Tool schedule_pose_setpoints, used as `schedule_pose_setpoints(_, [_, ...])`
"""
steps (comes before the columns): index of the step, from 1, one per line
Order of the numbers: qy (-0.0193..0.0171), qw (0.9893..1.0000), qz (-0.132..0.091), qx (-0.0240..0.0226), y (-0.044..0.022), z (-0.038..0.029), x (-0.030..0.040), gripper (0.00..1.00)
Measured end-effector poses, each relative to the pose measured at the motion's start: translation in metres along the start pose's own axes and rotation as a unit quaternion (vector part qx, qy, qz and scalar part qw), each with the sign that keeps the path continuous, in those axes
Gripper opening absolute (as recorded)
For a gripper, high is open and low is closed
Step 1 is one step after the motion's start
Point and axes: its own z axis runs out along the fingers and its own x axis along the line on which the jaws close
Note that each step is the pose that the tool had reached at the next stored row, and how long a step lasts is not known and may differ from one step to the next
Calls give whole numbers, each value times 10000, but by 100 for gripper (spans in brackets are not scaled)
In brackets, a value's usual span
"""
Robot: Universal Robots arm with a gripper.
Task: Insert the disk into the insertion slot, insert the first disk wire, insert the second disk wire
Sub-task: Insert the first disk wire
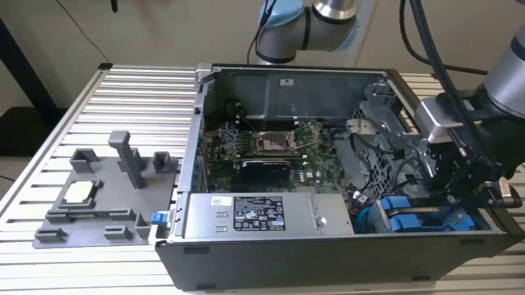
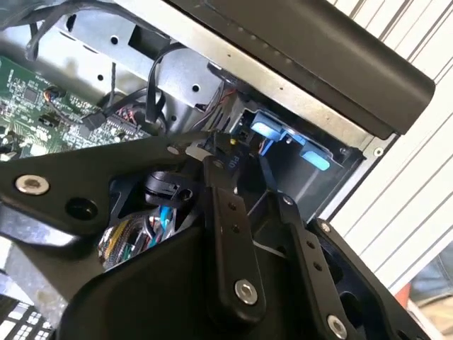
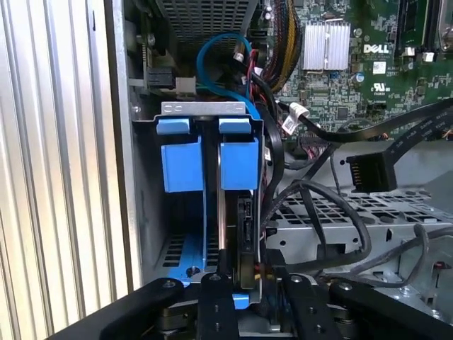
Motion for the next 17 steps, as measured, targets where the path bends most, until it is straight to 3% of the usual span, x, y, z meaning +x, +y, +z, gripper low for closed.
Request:
schedule_pose_setpoints(12, [0, 10000, 0, -1, -65, -538, -36, 33])
schedule_pose_setpoints(13, [2, 10000, 0, -1, -69, -570, -39, 33])
schedule_pose_setpoints(17, [-11, 10000, 1, -2, -70, -576, -39, 33])
